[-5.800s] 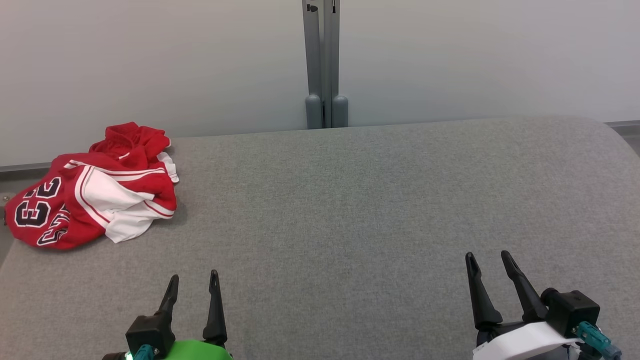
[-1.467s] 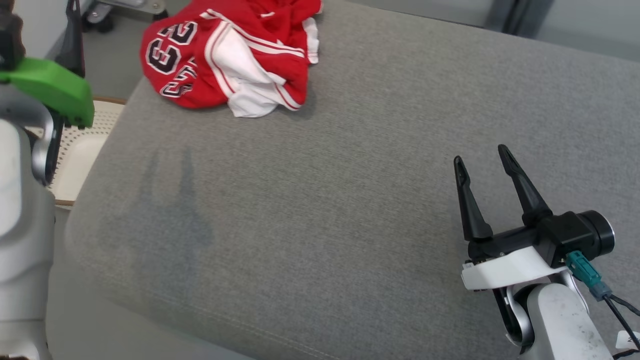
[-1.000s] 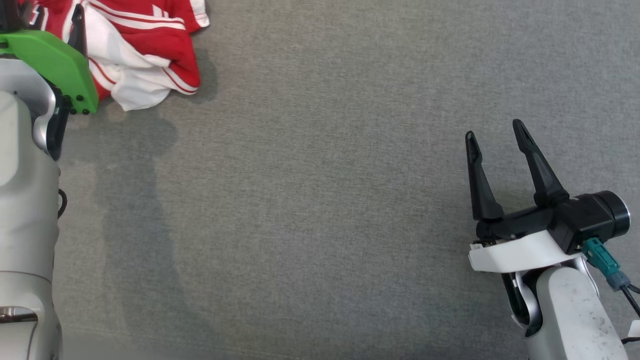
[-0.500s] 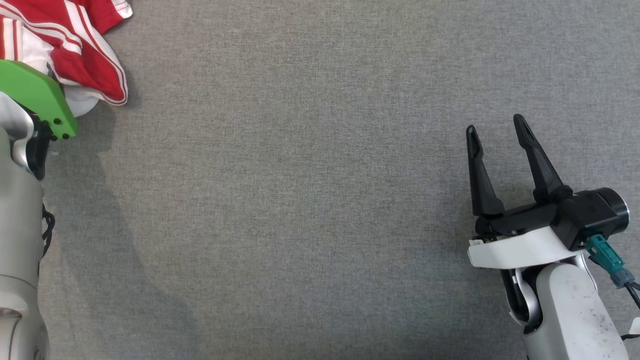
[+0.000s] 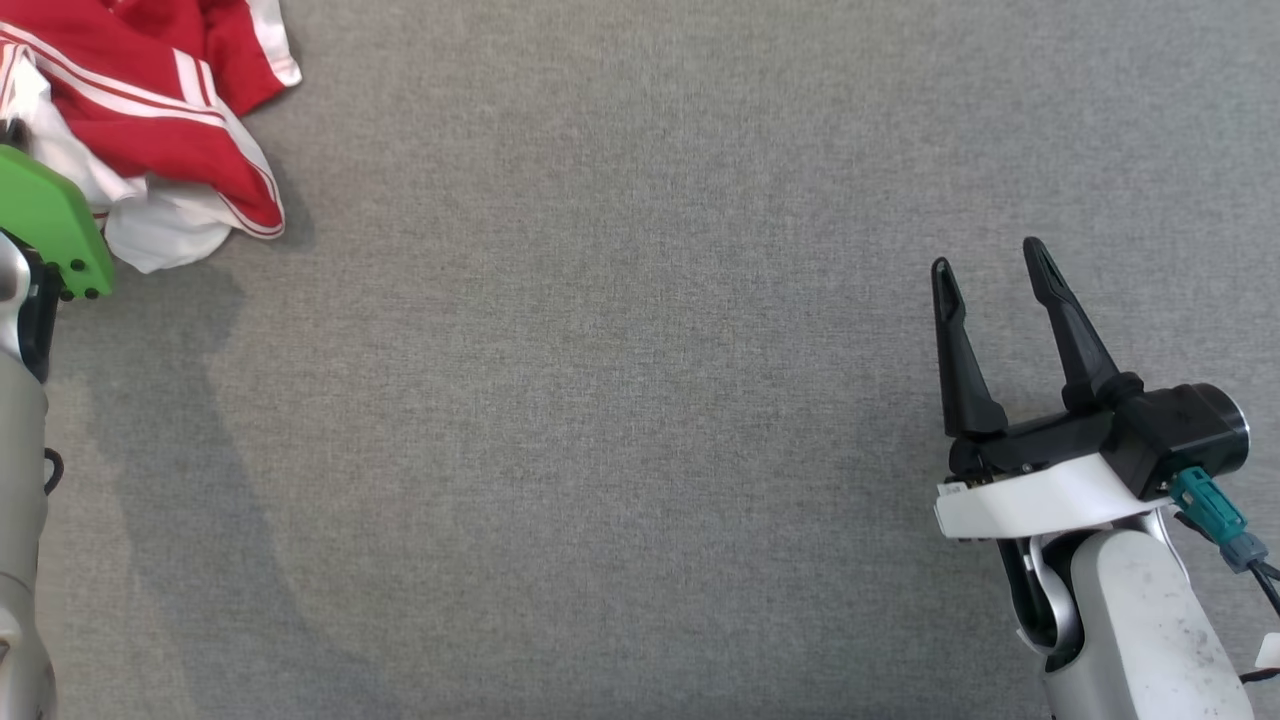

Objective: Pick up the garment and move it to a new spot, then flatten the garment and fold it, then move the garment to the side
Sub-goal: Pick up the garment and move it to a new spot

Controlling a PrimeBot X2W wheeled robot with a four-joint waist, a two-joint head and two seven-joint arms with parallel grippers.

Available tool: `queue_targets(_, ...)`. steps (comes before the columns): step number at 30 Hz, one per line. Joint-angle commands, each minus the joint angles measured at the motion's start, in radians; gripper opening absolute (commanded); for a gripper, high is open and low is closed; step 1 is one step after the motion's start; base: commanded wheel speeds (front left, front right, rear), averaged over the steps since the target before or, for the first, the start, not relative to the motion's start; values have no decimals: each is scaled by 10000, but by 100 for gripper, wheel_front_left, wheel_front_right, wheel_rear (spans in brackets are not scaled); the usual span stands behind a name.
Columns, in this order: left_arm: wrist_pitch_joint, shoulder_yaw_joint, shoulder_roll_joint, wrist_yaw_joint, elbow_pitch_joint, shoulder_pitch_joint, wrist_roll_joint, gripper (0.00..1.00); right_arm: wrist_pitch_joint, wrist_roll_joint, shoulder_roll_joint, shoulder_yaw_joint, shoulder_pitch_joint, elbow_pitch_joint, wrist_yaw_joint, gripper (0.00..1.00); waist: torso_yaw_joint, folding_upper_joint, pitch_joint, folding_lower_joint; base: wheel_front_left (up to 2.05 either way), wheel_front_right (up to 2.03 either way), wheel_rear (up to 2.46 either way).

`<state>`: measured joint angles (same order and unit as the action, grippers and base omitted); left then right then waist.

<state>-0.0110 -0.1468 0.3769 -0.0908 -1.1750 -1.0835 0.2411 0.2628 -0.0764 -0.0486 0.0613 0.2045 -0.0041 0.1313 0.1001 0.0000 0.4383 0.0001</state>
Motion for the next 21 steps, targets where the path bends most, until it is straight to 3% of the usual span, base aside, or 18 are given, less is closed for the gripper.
queue_targets(1,115,-106,123,-57,81,-179,-117,0,32,-116,-31,-20,-177,70,-10,100,0,0,-571,-1,0,0,0)
queue_targets(7,413,-661,53,-245,452,-351,-385,0,31,-366,-29,-130,-557,279,-12,100,-121,0,-1786,-1,0,0,0)
queue_targets(12,436,-1560,-459,-386,1104,-448,-509,0,31,-582,-31,-483,-1138,463,-10,100,-393,0,-3156,-1,0,0,0)
queue_targets(21,123,-4021,-1654,-391,3671,163,1116,0,31,-666,-31,-1105,-2020,561,-10,100,-1165,0,-4456,-1,0,0,0)
